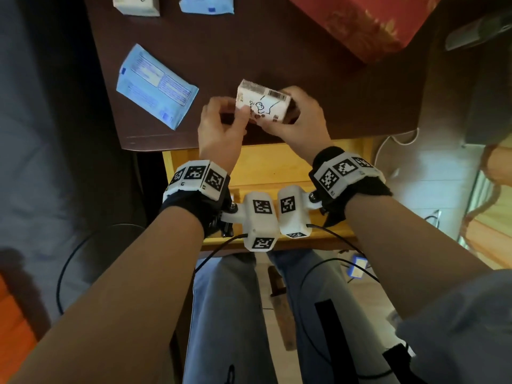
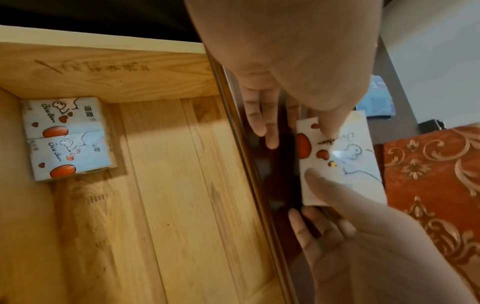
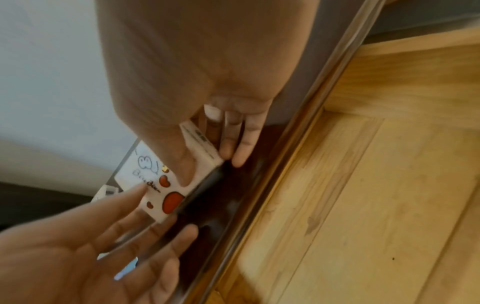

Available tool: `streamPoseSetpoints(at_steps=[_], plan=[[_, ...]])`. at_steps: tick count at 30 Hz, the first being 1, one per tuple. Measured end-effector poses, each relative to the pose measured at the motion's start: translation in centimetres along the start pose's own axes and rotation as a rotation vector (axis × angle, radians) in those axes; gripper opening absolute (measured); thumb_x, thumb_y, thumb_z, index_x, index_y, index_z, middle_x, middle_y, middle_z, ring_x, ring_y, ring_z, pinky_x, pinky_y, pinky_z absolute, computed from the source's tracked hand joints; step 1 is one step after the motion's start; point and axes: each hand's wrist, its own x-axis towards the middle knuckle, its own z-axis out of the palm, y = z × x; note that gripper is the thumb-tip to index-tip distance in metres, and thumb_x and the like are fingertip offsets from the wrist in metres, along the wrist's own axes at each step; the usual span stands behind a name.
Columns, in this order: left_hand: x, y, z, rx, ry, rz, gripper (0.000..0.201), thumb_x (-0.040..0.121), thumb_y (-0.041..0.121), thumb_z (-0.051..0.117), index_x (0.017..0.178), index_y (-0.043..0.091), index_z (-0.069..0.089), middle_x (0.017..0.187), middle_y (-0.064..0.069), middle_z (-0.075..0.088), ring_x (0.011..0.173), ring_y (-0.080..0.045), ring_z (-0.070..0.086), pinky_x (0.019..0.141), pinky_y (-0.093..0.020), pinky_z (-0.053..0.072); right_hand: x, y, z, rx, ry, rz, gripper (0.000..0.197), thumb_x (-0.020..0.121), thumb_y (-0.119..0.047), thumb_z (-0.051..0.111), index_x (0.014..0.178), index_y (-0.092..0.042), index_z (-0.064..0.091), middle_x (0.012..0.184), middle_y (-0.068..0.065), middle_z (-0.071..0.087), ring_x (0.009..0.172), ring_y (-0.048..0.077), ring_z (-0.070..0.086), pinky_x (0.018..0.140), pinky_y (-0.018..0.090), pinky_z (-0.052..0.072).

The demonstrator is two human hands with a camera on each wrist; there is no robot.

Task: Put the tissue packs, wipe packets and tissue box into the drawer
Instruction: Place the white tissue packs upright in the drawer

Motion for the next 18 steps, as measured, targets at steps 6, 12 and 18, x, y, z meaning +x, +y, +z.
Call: streamPoseSetpoints(at_steps=[6, 12, 18], plan=[[1.7, 1.3, -3.0, -0.053, -0.008, -0.067, 0.022, 0.093, 0.036, 0.048, 0.082, 0.024, 0.063, 0.077, 0.003, 0.066, 0.07, -0.014, 0.066, 0.067, -0.035, 0.052, 0.9, -3.0, -0.1, 0.323, -0.041, 0.219, 0.035, 0.074, -0.006, 0.071, 0.106, -0.011, 0.056, 0.097, 0.002, 0.063, 0.095, 0.022, 0.061, 0.087, 0.038, 0.052], [3.3, 2.1, -5.5, 0.011, -0.147, 0.052, 0.016, 0.092, 0.019, 0.053, 0.103, 0.018, 0.064, 0.079, 0.008, 0.064, 0.057, 0.0, 0.06, 0.05, -0.009, 0.042, 3.1, -6.2, 2.1, 0.509, -0.076, 0.311, 0.016, 0.085, -0.008, 0.06, 0.101, -0.009, 0.058, 0.093, 0.007, 0.064, 0.079, 0.015, 0.064, 0.065, 0.023, 0.055], [5.7, 1.8, -7.9, 0.038, -0.049, 0.054, 0.013, 0.09, 0.024, 0.055, 0.092, 0.016, 0.066, 0.077, 0.001, 0.068, 0.053, -0.012, 0.06, 0.063, -0.027, 0.052, 6.5, -7.9, 4.6, 0.491, 0.051, 0.307, 0.02, 0.086, -0.015, 0.061, 0.103, -0.005, 0.059, 0.094, 0.012, 0.066, 0.084, 0.02, 0.066, 0.068, 0.029, 0.056]])
